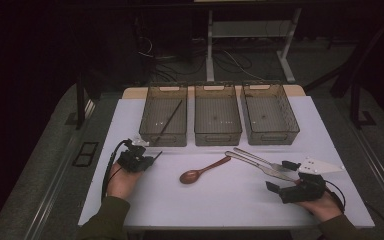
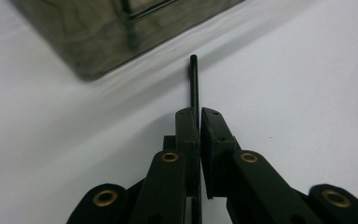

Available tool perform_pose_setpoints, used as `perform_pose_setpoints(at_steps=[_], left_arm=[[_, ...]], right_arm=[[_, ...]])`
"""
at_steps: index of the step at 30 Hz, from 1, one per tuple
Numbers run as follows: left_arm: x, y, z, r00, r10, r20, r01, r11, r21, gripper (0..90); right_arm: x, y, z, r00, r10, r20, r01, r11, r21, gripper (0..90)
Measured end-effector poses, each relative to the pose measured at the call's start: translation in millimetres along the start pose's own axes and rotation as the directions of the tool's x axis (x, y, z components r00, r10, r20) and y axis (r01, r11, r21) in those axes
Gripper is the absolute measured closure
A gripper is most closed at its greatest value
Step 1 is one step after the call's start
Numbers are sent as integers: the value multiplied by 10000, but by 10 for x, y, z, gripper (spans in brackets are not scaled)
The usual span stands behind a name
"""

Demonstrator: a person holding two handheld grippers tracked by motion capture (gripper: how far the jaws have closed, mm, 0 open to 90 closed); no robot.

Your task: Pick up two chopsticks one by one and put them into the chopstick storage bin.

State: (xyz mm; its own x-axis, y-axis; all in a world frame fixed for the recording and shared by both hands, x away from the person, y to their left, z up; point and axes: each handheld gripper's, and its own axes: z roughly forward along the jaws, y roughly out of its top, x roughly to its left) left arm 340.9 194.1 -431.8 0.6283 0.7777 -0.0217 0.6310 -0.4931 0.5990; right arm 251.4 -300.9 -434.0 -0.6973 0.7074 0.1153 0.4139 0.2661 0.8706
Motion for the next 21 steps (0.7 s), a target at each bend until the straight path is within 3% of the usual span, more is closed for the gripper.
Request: perform_pose_setpoints(at_steps=[3,6,10,12,16,17,21], left_arm=[[-62,49,5,9975,584,404,-579,9982,-143,854],[-149,99,39,9925,892,841,-853,9952,-489,854],[-242,136,115,9791,1425,1450,-1373,9895,-455,854],[-266,139,164,9745,1648,1522,-1619,9863,-316,854],[-250,130,171,9769,1628,1385,-1598,9866,-326,832],[-247,125,153,9780,1623,1308,-1588,9866,-369,770],[-193,64,-36,9807,1348,1415,-1231,9884,-886,712]], right_arm=[[0,0,0,10000,0,-10,0,10000,9,26],[2,1,4,10000,0,3,0,10000,29,25],[4,0,7,10000,16,19,-16,10000,35,25],[3,1,5,10000,6,19,-6,10000,30,25],[5,0,5,10000,9,11,-9,10000,32,25],[5,0,6,10000,9,10,-9,10000,31,25],[0,-1,6,10000,13,18,-13,10000,24,25]])
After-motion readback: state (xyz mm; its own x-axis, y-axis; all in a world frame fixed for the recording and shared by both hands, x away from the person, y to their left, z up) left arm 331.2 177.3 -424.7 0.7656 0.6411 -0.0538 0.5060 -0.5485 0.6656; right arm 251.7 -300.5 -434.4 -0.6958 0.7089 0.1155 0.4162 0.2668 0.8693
